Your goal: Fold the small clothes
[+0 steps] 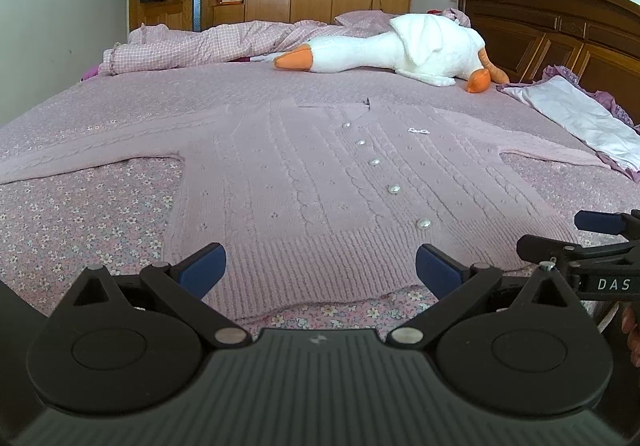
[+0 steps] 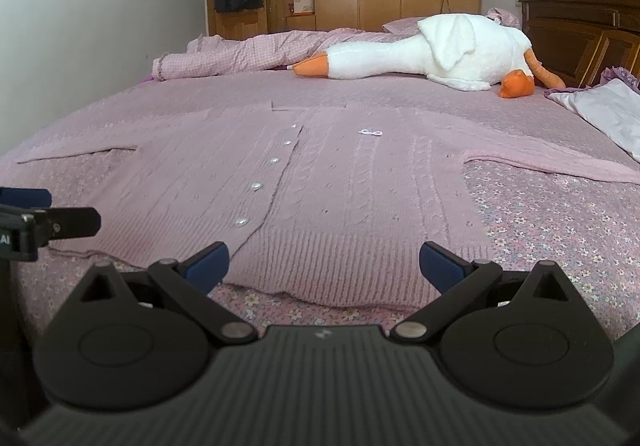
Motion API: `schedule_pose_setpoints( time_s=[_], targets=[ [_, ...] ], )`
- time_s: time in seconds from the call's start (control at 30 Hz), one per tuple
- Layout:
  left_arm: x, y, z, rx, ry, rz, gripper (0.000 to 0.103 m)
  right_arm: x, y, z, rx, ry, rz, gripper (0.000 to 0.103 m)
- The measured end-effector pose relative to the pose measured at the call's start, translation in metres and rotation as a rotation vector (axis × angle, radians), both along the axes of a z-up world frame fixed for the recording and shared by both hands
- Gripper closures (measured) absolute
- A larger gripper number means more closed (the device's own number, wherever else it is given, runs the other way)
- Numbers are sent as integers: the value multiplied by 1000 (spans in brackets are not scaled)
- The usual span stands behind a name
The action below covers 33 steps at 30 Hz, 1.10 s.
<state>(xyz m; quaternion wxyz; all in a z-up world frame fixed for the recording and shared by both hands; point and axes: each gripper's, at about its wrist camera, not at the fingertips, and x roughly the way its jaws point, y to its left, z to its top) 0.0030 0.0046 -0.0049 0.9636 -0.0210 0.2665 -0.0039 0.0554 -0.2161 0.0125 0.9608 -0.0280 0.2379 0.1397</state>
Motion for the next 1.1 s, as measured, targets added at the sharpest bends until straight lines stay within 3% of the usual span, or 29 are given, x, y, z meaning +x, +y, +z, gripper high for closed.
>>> schedule_pose_setpoints(
  time_s=[1.1],
  targets=[
    [-1, 1, 1, -13, 1, -1, 0, 1, 5, -4, -21, 14, 14, 0]
  ],
)
